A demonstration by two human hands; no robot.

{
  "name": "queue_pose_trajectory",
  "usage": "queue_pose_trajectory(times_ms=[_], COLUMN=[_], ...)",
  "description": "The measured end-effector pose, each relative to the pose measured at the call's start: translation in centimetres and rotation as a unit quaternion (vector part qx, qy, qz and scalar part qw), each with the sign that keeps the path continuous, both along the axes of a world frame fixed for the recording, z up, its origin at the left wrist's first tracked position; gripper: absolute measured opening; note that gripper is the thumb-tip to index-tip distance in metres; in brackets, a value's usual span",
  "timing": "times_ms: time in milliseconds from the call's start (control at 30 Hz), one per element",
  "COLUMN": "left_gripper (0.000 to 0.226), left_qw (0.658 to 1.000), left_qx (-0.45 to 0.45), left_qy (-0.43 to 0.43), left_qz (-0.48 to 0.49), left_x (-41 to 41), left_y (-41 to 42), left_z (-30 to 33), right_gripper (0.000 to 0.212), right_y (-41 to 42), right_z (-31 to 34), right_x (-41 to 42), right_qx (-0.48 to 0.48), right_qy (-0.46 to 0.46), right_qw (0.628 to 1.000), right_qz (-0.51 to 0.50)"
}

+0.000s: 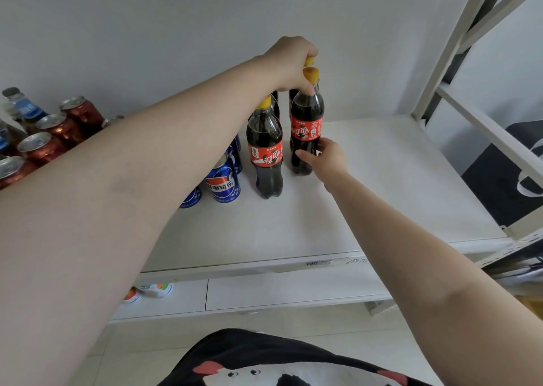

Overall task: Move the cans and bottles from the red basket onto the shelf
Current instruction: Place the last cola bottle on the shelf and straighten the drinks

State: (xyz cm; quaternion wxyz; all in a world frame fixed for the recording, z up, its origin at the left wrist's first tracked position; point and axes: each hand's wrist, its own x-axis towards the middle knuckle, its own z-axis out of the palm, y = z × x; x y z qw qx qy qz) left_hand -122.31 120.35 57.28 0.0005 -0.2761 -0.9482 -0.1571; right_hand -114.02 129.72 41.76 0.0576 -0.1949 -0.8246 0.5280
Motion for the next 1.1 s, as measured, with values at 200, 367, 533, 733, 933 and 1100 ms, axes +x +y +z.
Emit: queue_pose_trajectory(times_ms=[200, 367, 533, 733, 933, 1100], left_gripper=[0.082, 0.067, 0.061, 0.065, 0.073, 0.070], left_qw=[0.999, 0.991, 0.979, 0.964, 0.963, 0.991], left_qx=[0.027, 0.127, 0.157, 0.178, 0.168, 0.077], left_qy=[0.005, 0.041, -0.003, -0.127, -0.180, -0.105], left_qz=[-0.024, 0.012, 0.129, 0.152, 0.109, 0.035], left_x=[1.8, 4.0, 5.2, 5.8, 4.5, 2.7], left_y=[-1.0, -6.3, -15.3, -20.2, -19.8, -20.6], left_z=[1.0, 3.3, 1.2, -4.7, -8.2, -9.7], right_gripper=[0.074, 0.066, 0.042, 0.042, 0.071, 0.082], right_y=[0.2, -0.3, -3.8, -11.2, -16.7, -19.3], right_z=[-0.4, -1.2, -2.8, -2.6, -0.1, 0.1], right_x=[1.4, 5.0, 9.3, 10.1, 6.7, 4.3], right_qx=[-0.003, -0.059, -0.117, -0.177, -0.250, -0.271], right_qy=[-0.023, -0.016, -0.012, -0.056, -0.113, -0.073], right_qw=[1.000, 0.997, 0.989, 0.983, 0.961, 0.957], right_qz=[-0.010, -0.053, -0.087, -0.004, -0.022, -0.069])
